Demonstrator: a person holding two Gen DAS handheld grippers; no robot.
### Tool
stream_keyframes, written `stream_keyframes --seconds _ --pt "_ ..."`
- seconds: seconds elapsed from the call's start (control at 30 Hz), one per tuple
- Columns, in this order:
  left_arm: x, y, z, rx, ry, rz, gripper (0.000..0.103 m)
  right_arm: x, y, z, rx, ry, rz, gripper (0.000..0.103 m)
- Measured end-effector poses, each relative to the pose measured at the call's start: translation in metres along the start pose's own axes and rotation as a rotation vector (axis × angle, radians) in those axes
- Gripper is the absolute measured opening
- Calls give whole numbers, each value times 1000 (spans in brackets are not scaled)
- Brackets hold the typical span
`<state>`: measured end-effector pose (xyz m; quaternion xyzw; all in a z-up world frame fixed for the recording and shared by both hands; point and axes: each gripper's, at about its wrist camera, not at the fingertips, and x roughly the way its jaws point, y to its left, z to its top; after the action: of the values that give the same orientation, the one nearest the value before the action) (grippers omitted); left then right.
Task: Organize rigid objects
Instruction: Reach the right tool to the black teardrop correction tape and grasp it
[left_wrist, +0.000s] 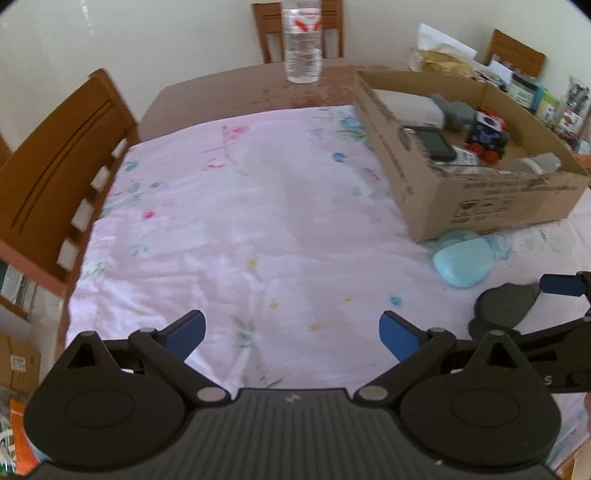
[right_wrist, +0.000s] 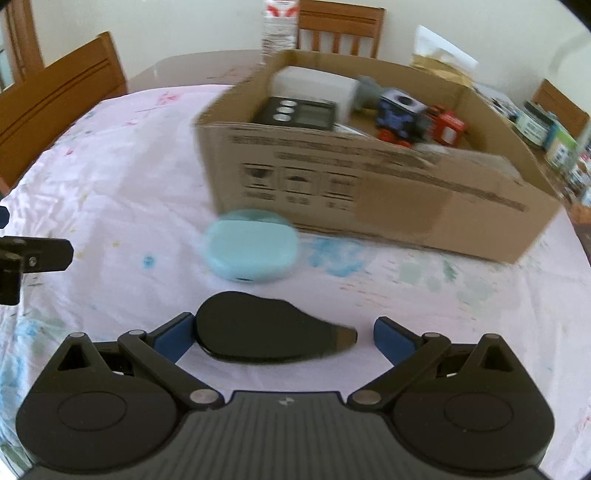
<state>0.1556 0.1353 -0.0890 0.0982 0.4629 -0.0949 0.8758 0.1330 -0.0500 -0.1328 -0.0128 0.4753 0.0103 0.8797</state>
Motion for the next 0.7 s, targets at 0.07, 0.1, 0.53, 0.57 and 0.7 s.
stream_keyframes --seconds 0.07,0.1,0.53,0.57,0.7 --pt "6 -8 5 21 -5 -8 100 -2 -12 -3 18 1 -14 103" --pt "9 -12 8 29 -7 -10 100 -3 -18 -5 29 2 -22 103" --pt "68 -41 37 37 -11 -79 100 -14 -58 -26 62 1 -43 103" --pt "69 -43 38 44 -8 -92 100 -12 -58 -24 60 1 -42 103" --pt "66 -53 35 72 2 -150 100 -13 -62 -25 44 2 -31 103"
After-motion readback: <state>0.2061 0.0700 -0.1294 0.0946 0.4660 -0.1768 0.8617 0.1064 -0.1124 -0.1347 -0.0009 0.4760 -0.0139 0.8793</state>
